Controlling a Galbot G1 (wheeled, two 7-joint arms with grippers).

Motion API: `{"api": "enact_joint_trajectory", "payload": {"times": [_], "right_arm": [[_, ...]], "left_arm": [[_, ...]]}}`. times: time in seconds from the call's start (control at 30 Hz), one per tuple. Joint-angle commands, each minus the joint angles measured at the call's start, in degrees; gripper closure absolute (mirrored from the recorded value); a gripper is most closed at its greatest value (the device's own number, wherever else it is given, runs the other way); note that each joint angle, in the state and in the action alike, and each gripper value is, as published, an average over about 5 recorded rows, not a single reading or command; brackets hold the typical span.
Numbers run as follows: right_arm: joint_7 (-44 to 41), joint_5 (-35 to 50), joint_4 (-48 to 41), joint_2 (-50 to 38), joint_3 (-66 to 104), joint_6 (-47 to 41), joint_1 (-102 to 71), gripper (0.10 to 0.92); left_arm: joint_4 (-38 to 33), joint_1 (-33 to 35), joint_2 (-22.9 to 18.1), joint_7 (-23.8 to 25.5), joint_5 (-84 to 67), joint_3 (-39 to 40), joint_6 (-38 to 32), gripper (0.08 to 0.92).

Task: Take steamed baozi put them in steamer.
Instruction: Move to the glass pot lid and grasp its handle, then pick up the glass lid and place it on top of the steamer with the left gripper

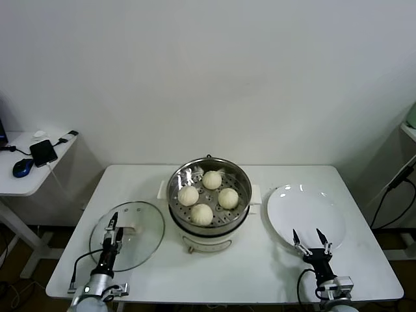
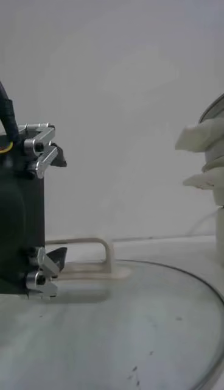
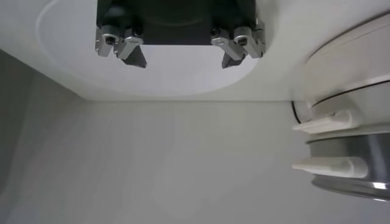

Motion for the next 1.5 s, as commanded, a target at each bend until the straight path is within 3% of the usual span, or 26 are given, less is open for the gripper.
{"api": "enact_joint_trajectory", "payload": {"times": [0.03, 0.8, 0.97, 1.1, 1.27, 1.5], "right_arm": [[-0.30, -0.68, 0.09, 0.29, 0.07, 0.28, -0.41, 0.202], [-0.94, -0.59, 1.62, 0.05, 0.74, 0.23, -0.91, 0.203], [-0.89, -0.51, 2.47, -0.07, 0.75, 0.03, -0.83, 0.202], [-0.58, -0.78, 2.95, -0.10, 0.64, -0.44, -0.66, 0.203], [0.95, -2.91, 4.16, 0.08, 0.63, -1.90, -0.69, 0.202], [1.49, -3.80, 5.15, -0.36, 0.67, -2.39, -0.96, 0.203]], "left_arm": [[1.33, -1.78, 0.14, 0.59, 0.14, 0.05, 0.41, 0.215], [3.55, -2.32, -0.92, 3.07, -0.98, 0.85, 1.80, 0.852], [-1.32, -1.19, -1.48, 4.56, -3.47, 0.30, 1.96, 0.867], [-10.17, 0.99, -1.16, 7.80, -8.48, -0.76, 3.11, 0.867], [-22.08, 3.97, 1.80, 14.24, -14.81, -2.46, 6.97, 0.867], [-37.73, 5.19, 6.31, 25.63, -19.32, -3.65, 18.59, 0.867]]}}
